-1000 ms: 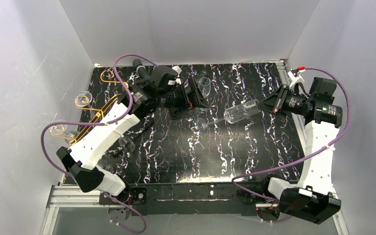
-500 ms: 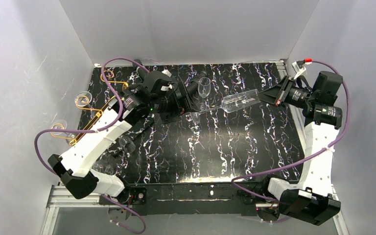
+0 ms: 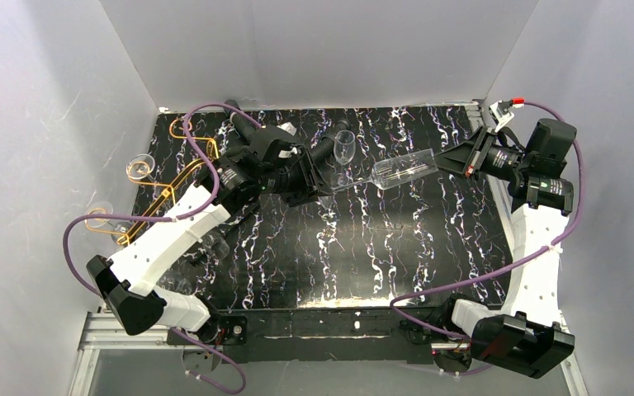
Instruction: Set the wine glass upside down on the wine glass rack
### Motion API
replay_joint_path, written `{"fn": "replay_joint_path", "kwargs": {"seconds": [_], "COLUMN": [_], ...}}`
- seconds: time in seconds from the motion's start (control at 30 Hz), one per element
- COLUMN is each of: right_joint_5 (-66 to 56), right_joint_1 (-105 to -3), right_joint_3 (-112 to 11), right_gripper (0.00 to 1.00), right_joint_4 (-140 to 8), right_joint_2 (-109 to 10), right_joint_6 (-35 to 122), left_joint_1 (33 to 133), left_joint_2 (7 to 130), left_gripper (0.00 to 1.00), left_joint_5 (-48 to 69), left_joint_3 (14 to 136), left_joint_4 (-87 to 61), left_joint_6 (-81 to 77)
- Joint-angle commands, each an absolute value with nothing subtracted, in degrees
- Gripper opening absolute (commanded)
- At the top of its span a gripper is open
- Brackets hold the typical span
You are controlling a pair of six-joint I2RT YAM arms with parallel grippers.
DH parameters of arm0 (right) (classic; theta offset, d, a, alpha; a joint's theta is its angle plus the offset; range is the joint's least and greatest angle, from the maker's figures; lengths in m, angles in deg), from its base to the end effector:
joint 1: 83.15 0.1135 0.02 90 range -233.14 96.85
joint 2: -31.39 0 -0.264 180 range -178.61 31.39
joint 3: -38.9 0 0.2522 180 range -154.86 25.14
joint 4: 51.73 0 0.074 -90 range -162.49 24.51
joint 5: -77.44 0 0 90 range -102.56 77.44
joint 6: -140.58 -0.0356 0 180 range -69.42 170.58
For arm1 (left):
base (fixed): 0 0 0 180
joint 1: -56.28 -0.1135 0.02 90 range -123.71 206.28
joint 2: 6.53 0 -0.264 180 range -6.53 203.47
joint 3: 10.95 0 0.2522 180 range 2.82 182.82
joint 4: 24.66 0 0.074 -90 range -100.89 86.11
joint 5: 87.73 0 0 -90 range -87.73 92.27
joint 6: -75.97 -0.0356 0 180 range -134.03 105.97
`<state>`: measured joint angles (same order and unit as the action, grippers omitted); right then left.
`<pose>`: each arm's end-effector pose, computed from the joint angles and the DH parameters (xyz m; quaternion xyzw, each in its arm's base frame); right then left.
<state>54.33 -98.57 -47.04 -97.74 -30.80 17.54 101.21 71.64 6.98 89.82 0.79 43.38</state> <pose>0.2103 -0.0240 0.4153 0.0042 0.7578 0.5234 0.3895 0.2160 -0.2196 0.4634 -0.0505 0.7227 -0.5552 0.4086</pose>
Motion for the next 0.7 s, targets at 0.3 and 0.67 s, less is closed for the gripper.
{"fn": "replay_joint_path", "kwargs": {"seconds": [0.3,0.67], "right_joint_5": [58.25,63.18], "right_joint_1": [-98.87,-98.51], "right_joint_3": [-47.06,-46.3], "right_gripper": [0.01,0.21], "right_joint_4": [-94.04,-93.26], "right_joint_2": [-30.01,-29.54], "right_joint_6": [15.25,17.71], "left_joint_1": [101.61,101.5], "left_joint_2": [70.14,68.26], "left_gripper": [0.03,0.0], "left_joint_5": [7.8,3.67], "left_joint_3": [89.47,92.86], "left_joint_4": [1.24,8.67], "left_joint_6": [42.03,37.04]}}
